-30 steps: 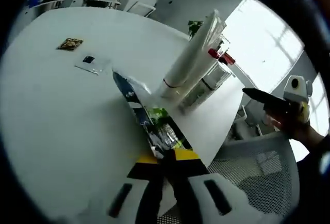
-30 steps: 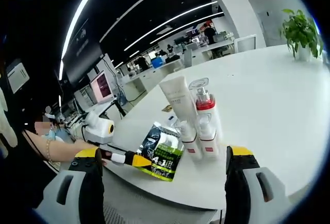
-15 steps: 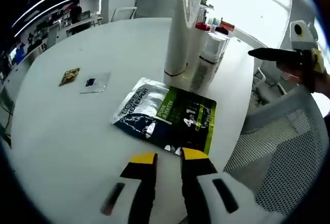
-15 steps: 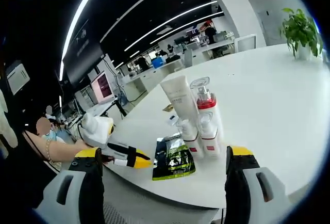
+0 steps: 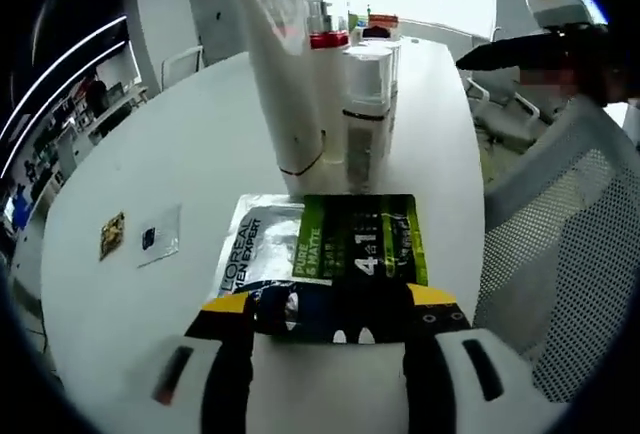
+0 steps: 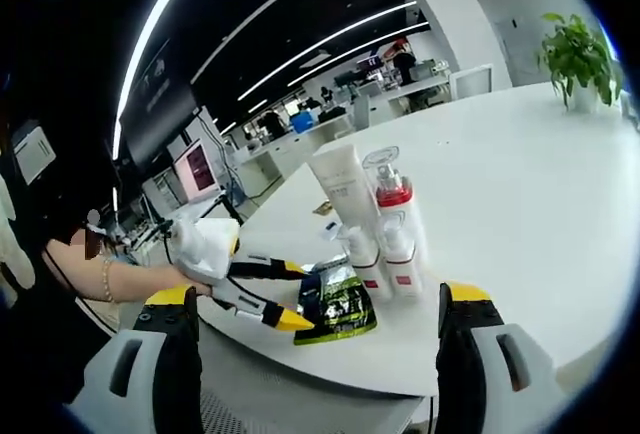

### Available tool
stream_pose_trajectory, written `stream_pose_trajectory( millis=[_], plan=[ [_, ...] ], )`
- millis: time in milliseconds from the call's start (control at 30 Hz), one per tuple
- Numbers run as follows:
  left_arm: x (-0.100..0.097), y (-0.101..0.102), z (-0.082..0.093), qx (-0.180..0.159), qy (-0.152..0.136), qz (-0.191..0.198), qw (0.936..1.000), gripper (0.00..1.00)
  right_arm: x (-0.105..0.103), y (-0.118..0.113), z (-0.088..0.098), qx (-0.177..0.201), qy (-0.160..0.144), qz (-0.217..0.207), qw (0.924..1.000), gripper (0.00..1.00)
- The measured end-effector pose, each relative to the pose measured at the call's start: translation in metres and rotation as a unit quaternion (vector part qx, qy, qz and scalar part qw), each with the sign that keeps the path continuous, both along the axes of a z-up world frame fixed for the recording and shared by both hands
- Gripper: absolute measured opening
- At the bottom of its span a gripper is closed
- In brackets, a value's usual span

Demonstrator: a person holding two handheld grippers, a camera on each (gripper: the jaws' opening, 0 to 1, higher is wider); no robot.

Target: Arrange the skincare products in the storage area until every visible bottle or jar stands upright without overlapping.

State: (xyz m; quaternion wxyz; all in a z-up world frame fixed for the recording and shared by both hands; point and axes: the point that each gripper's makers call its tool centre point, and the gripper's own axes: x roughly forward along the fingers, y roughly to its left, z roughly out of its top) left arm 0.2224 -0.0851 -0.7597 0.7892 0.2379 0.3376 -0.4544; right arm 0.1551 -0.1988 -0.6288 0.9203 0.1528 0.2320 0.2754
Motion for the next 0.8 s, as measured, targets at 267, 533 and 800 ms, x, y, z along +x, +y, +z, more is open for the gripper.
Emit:
stream_pose_trajectory(
  millis=[267, 533, 800],
  plan=[
    [0.006, 0.0, -0.007, 0.015, 0.035, -0.003, 0.9993, 0.79, -0.003, -0.007, -0.003, 0.004, 0.004, -0.012, 0.9999, 1.0],
    [0.006, 0.006, -0.011, 0.041, 0.051, -0.037, 0.9972, 0.8, -0.005, -0.005, -0.004, 0.007, 0.007, -0.013, 0.9999, 1.0],
    [0.005, 0.006, -0.011, 0.052, 0.05, -0.083, 0.9939, 0.81, -0.006, -0.006, -0.003, 0.009, 0.005, -0.015, 0.9998, 1.0]
  ],
)
